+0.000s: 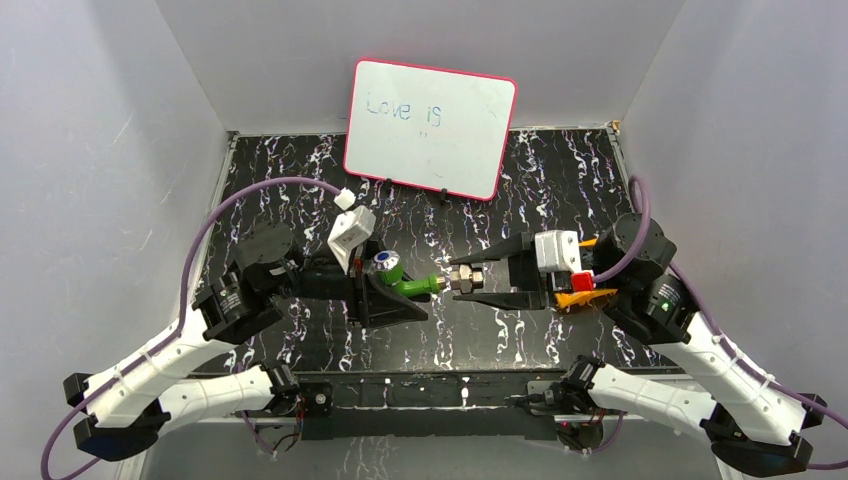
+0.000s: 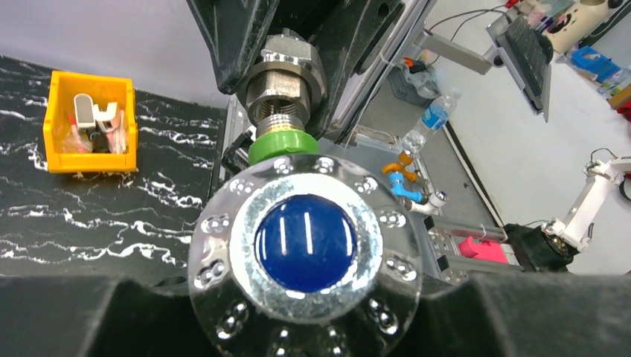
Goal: Install the water faucets
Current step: Screw the water faucet onto the adaptor.
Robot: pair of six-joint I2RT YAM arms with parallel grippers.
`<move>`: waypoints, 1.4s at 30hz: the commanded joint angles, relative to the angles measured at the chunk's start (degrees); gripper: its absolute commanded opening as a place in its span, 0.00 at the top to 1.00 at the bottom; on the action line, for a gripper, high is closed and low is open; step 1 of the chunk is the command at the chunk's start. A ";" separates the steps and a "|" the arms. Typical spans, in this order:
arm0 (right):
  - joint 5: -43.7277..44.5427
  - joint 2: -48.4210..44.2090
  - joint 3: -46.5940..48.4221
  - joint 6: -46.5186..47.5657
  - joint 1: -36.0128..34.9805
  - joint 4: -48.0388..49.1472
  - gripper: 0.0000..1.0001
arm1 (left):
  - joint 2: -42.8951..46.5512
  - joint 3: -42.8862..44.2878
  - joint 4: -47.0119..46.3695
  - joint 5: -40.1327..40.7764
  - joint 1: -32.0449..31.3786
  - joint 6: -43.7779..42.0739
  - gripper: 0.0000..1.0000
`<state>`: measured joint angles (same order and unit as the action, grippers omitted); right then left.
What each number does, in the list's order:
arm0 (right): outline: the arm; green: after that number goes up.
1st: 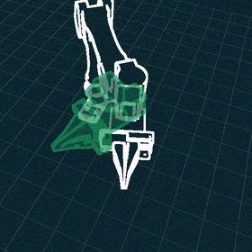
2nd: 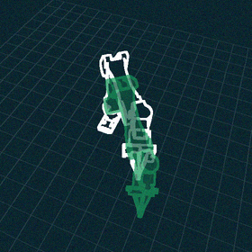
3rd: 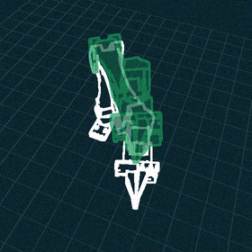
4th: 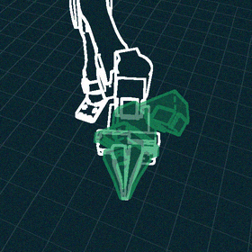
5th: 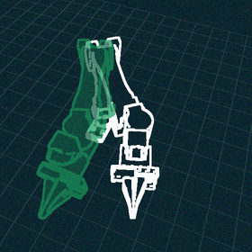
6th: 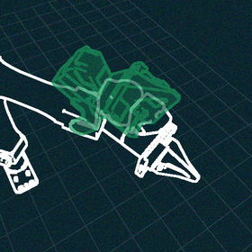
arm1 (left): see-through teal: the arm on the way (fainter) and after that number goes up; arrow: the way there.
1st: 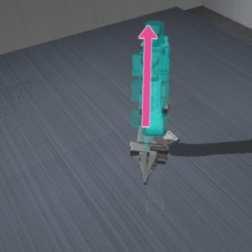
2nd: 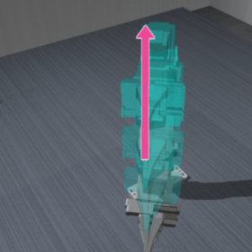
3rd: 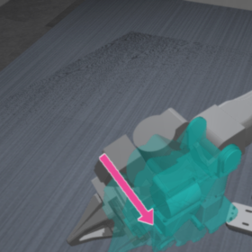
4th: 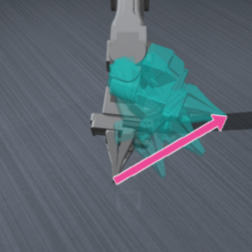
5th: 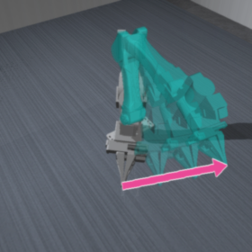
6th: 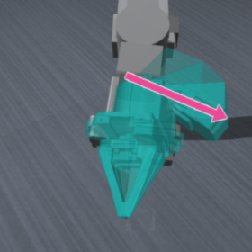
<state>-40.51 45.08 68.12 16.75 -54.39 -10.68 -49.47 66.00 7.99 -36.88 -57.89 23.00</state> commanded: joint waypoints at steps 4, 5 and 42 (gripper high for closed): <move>-0.09 -0.41 -0.19 -1.10 -0.16 12.62 1.00 | 2.10 -3.68 -13.53 0.40 -0.12 4.05 1.00; -0.01 -0.29 -0.10 -0.92 -0.10 12.70 1.00 | 2.02 -3.68 -13.54 0.32 -0.13 4.11 1.00; -5.02 2.77 3.76 0.61 -0.17 4.73 1.00 | 0.39 -3.03 -10.41 0.27 -0.12 2.95 1.00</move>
<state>-42.59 47.07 68.55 18.22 -54.33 -7.99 -48.60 61.63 -1.28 -37.15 -57.89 26.85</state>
